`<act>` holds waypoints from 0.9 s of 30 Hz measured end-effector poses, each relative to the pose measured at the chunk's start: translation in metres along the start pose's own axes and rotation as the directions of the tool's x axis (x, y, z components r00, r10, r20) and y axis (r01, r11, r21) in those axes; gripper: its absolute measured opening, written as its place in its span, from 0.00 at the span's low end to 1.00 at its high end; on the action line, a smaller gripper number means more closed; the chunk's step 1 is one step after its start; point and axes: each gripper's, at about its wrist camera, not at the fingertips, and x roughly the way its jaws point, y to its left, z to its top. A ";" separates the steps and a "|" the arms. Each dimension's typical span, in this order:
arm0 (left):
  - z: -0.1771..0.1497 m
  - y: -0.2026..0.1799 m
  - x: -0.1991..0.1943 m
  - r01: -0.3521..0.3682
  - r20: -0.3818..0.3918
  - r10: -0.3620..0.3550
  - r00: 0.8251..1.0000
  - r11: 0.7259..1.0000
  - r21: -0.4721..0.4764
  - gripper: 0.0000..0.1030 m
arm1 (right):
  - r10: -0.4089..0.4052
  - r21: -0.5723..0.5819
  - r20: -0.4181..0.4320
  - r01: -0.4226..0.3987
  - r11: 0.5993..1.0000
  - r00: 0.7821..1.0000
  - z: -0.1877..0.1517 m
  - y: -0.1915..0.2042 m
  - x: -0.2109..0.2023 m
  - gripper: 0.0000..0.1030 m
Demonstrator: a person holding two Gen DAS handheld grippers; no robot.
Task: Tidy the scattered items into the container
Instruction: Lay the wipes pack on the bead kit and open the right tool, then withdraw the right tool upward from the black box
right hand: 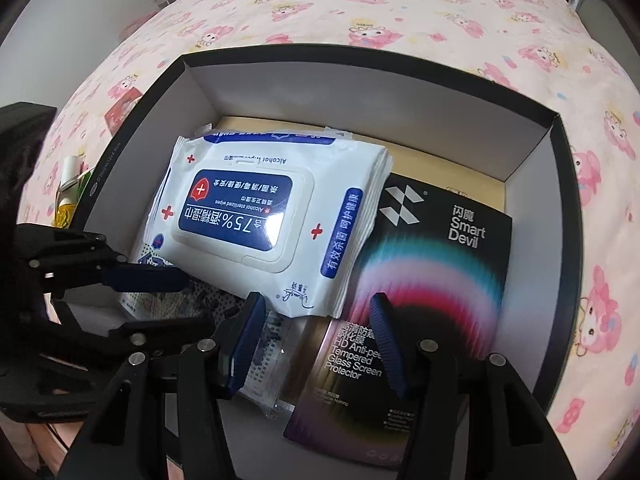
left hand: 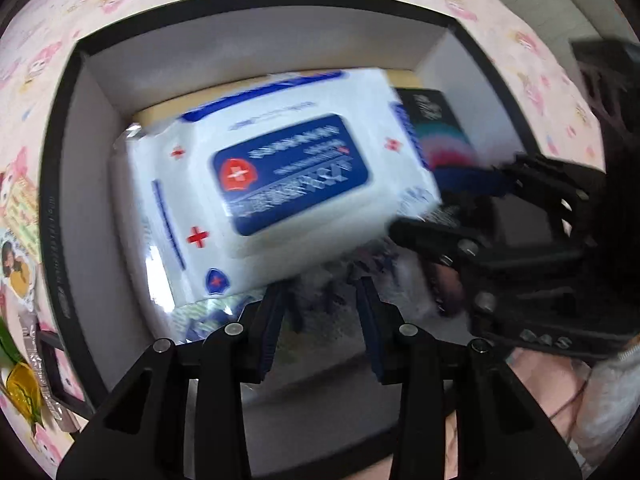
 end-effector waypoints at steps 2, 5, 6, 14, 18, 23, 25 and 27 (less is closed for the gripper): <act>0.005 0.007 -0.001 -0.014 0.019 0.014 1.000 0.999 -0.035 0.35 | 0.024 0.010 0.000 -0.024 1.000 1.000 0.002 -0.001 0.000 0.49; 0.014 0.012 -0.004 -0.043 0.060 0.047 0.997 0.997 -0.065 0.35 | 0.040 0.019 0.010 -0.040 0.999 0.999 0.009 -0.002 -0.001 0.49; 0.017 0.011 -0.004 -0.052 0.068 0.057 0.996 0.996 -0.067 0.35 | 0.033 0.026 0.019 -0.033 0.999 0.999 0.014 -0.004 -0.001 0.49; 0.016 0.006 -0.014 -0.035 0.096 0.041 0.995 0.997 -0.065 0.35 | -0.050 0.116 0.074 0.042 0.992 0.996 0.023 -0.028 -0.019 0.49; 0.017 0.004 -0.023 -0.062 0.127 0.071 0.989 0.995 -0.077 0.35 | -0.032 0.108 0.063 0.025 0.994 0.997 0.020 -0.023 -0.019 0.49; 0.016 0.010 -0.015 -0.053 0.155 0.069 0.985 0.993 -0.108 0.36 | -0.014 0.124 0.058 0.007 0.992 0.998 0.028 -0.016 -0.014 0.49; 0.017 0.010 -0.012 -0.047 0.160 0.064 0.985 0.993 -0.111 0.36 | 0.004 0.162 0.070 -0.015 0.987 0.998 0.032 -0.019 -0.012 0.49; 0.016 0.011 -0.015 -0.018 0.159 0.037 0.987 0.993 -0.118 0.36 | -0.013 0.196 0.079 -0.003 0.981 0.997 0.034 -0.023 -0.007 0.49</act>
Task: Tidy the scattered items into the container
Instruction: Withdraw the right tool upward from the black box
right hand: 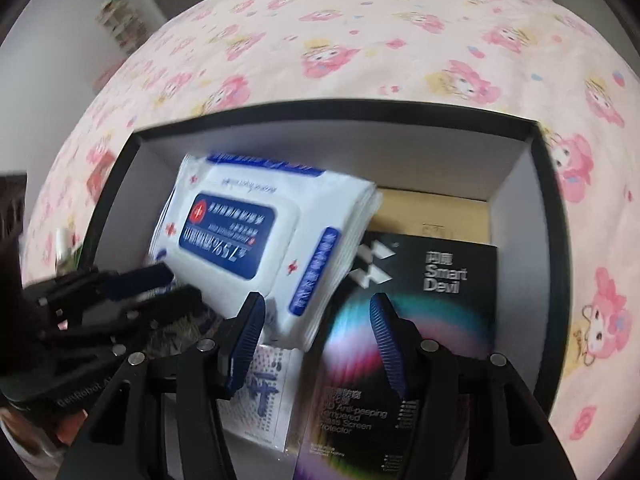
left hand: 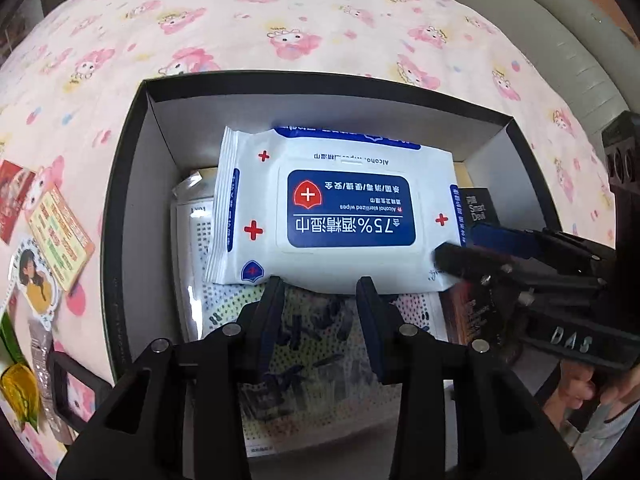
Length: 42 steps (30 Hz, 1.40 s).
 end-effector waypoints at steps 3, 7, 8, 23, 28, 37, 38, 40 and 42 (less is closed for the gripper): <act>-0.004 -0.005 -0.014 0.038 0.010 -0.038 0.999 0.999 0.027 0.38 | 0.003 -0.010 0.022 -0.003 1.000 1.000 -0.005 -0.002 -0.015 0.49; -0.014 0.000 -0.011 0.029 0.006 -0.029 1.000 0.998 0.062 0.38 | 0.002 -0.158 -0.026 -0.007 0.987 1.000 -0.010 0.014 -0.009 0.49; -0.017 0.001 -0.005 0.022 -0.007 -0.022 1.000 0.998 0.059 0.38 | -0.003 -0.179 -0.037 -0.004 0.984 0.999 -0.011 0.017 -0.006 0.49; -0.012 0.008 -0.026 0.098 0.127 -0.100 0.987 0.995 0.023 0.38 | -0.029 -0.121 0.031 0.033 0.992 0.999 -0.003 0.016 -0.022 0.49; -0.001 0.012 0.004 0.043 0.088 -0.040 0.995 0.999 -0.034 0.38 | -0.059 -0.110 0.058 0.065 0.992 0.997 -0.004 0.014 -0.018 0.49; -0.003 0.016 0.019 0.005 0.037 -0.004 0.999 0.999 -0.035 0.37 | -0.040 -0.081 -0.017 0.039 0.996 0.999 -0.006 0.008 0.002 0.49; -0.003 0.015 0.019 0.000 0.036 0.001 0.999 1.000 -0.031 0.37 | -0.033 -0.077 -0.023 0.031 0.997 0.999 -0.005 0.007 0.004 0.49; -0.004 0.014 0.020 -0.008 0.039 0.009 0.999 1.000 -0.019 0.38 | -0.025 -0.062 -0.021 0.024 0.998 0.999 -0.004 0.004 0.004 0.49; -0.006 0.013 0.018 -0.022 0.048 0.023 0.999 1.000 -0.004 0.40 | -0.032 -0.050 -0.011 0.032 0.998 0.999 -0.005 0.002 0.002 0.49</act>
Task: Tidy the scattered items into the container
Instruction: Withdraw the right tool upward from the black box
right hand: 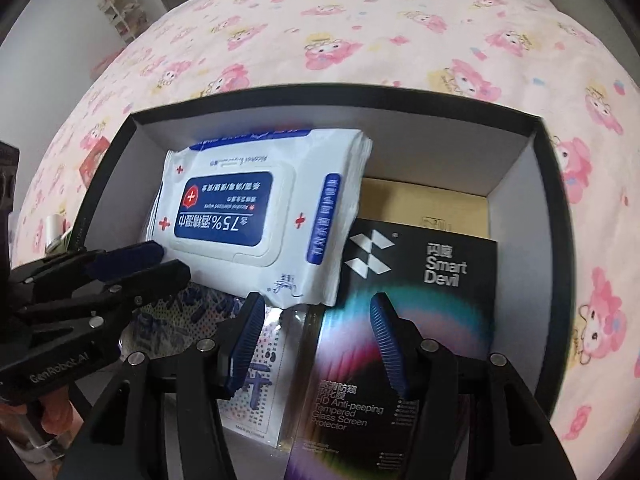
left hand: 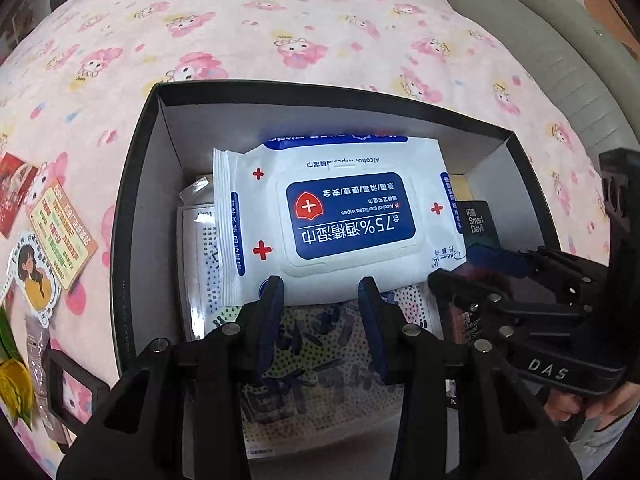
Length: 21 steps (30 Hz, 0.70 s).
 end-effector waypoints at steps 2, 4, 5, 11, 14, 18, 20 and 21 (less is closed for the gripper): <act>-0.003 -0.003 -0.005 -0.034 0.022 0.033 0.999 0.999 0.025 0.44 | -0.010 0.005 0.012 0.010 1.000 1.000 -0.002 0.000 -0.004 0.49; -0.004 -0.009 -0.013 -0.074 0.061 0.070 0.996 0.996 0.053 0.49 | -0.026 0.011 0.022 0.026 1.000 0.999 -0.006 0.002 -0.009 0.49; -0.006 -0.012 -0.020 -0.089 0.090 0.083 0.992 0.994 0.063 0.51 | -0.038 0.012 0.029 0.038 0.999 0.999 -0.008 0.003 -0.013 0.49; -0.027 -0.019 -0.094 -0.145 0.330 0.121 0.936 0.988 0.048 0.99 | -0.124 0.031 0.138 0.120 0.992 0.983 -0.020 0.015 -0.054 0.57; -0.042 -0.022 -0.128 -0.146 0.404 0.121 0.907 0.989 0.032 0.99 | -0.134 0.086 0.213 0.118 0.989 0.968 -0.033 0.022 -0.087 0.60; -0.062 -0.028 -0.170 -0.178 0.484 0.143 0.863 0.984 0.026 0.99 | -0.170 0.116 0.305 0.140 0.983 0.937 -0.055 0.037 -0.136 0.75; -0.079 -0.033 -0.189 -0.188 0.514 0.151 0.844 0.982 0.020 0.99 | -0.200 0.118 0.337 0.169 0.978 0.920 -0.066 0.046 -0.159 0.77; -0.088 -0.034 -0.196 -0.178 0.523 0.144 0.840 0.984 0.015 0.99 | -0.212 0.119 0.354 0.181 0.976 0.911 -0.072 0.050 -0.170 0.77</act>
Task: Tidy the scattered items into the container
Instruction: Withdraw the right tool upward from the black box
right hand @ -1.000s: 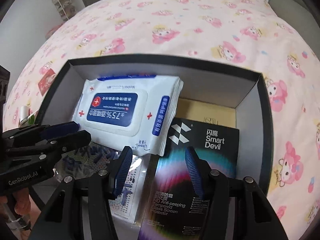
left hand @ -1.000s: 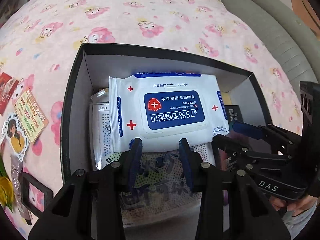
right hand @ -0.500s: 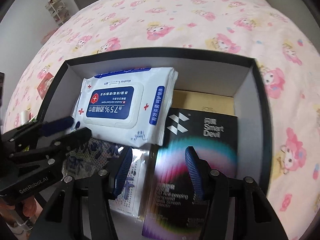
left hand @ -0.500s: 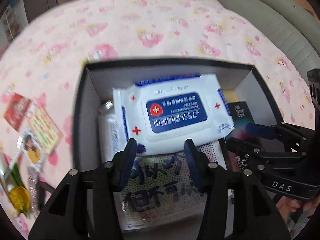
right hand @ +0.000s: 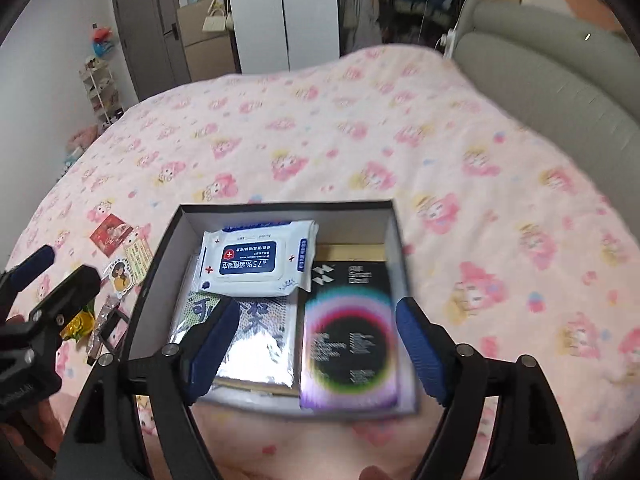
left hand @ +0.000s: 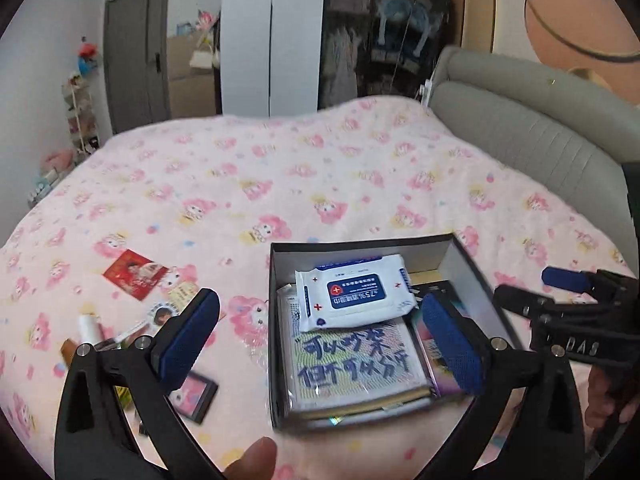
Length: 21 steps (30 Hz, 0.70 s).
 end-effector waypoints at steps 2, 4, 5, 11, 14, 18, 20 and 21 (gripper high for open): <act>-0.008 -0.003 -0.018 0.013 0.011 -0.012 1.000 1.000 -0.012 0.99 | -0.015 0.008 0.036 0.015 1.000 0.999 -0.006 0.002 -0.021 0.77; -0.015 -0.007 -0.033 0.017 0.025 -0.017 1.000 1.000 -0.004 0.99 | -0.021 0.018 0.056 0.020 1.000 0.998 -0.016 0.004 -0.042 0.78; -0.019 -0.009 -0.041 0.019 0.032 -0.019 0.999 1.000 0.000 0.99 | -0.019 0.020 0.063 0.018 1.000 0.998 -0.022 0.006 -0.050 0.78; -0.043 -0.014 -0.073 0.071 0.042 -0.071 0.997 0.997 -0.002 0.99 | 0.044 0.014 0.079 -0.045 0.999 0.996 -0.066 0.013 -0.087 0.78; -0.051 -0.014 -0.076 0.063 0.032 -0.063 0.998 0.998 0.001 0.99 | 0.017 -0.001 0.079 -0.017 1.000 0.997 -0.084 0.016 -0.090 0.78; -0.054 -0.014 -0.081 0.071 0.037 -0.071 0.997 0.997 -0.009 0.99 | -0.019 -0.009 0.079 0.020 1.000 0.997 -0.092 0.017 -0.089 0.78; -0.055 -0.014 -0.084 0.084 0.040 -0.083 0.996 0.996 -0.021 0.99 | -0.014 -0.004 0.079 0.014 1.000 0.997 -0.093 0.017 -0.090 0.78; -0.055 -0.014 -0.086 0.086 0.042 -0.085 0.996 0.996 -0.023 0.99 | -0.013 -0.004 0.080 0.013 1.000 0.997 -0.093 0.017 -0.091 0.78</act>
